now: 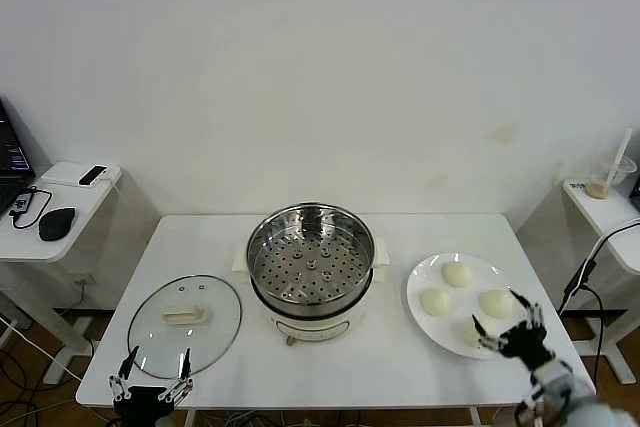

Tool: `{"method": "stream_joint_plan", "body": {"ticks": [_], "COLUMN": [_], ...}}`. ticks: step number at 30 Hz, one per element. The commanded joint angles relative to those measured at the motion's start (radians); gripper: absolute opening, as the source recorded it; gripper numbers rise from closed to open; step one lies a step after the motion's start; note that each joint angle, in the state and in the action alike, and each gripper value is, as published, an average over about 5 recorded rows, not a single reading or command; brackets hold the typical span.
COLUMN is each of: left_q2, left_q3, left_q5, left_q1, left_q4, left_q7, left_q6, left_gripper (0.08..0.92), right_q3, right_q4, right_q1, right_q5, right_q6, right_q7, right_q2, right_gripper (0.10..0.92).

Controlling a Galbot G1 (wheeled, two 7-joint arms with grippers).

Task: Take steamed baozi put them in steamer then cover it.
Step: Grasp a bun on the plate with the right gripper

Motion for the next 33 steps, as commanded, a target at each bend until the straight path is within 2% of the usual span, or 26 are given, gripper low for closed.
{"method": "stream_joint_plan", "body": {"ticks": [1, 8, 14, 20, 26, 33], "left_q2": [-0.001, -0.02, -0.038, -0.043, -0.042, -0.038], "left_q3": [-0.012, -0.007, -0.023, -0.026, -0.041, -0.061], "left_q5": [0.036, 0.057, 0.109, 0.11, 0.107, 0.102], "left_q1": [-0.012, -0.014, -0.012, -0.015, -0.029, -0.047], "left_q4": [-0.007, -0.001, -0.014, -0.025, -0.016, -0.005], "left_q7": [0.013, 0.011, 0.006, 0.009, 0.011, 0.016], "left_q6": [0.013, 0.005, -0.021, -0.018, -0.018, -0.015], "left_gripper": [0.823, 0.823, 0.823, 0.823, 0.823, 0.823], "right_q3": [-0.004, -0.371, -0.775, -1.021, -1.114, -1.142], "right_q4": [-0.13, -0.337, -0.58, -0.689, -0.777, -0.894], "right_q1": [0.218, 0.638, 1.032, 1.2, 1.253, 1.268], "right_q5": [-0.169, -0.223, -0.229, -0.216, -0.175, -0.225], "right_q6": [-0.04, 0.022, 0.114, 0.142, 0.12, 0.111], "right_q7": [-0.214, -0.47, -0.59, -0.735, -0.745, -0.727], "right_q2": [-0.19, -0.328, -0.276, -0.226, -0.151, -0.036], "right_gripper": [0.823, 0.823, 0.823, 0.823, 0.823, 0.823]}}
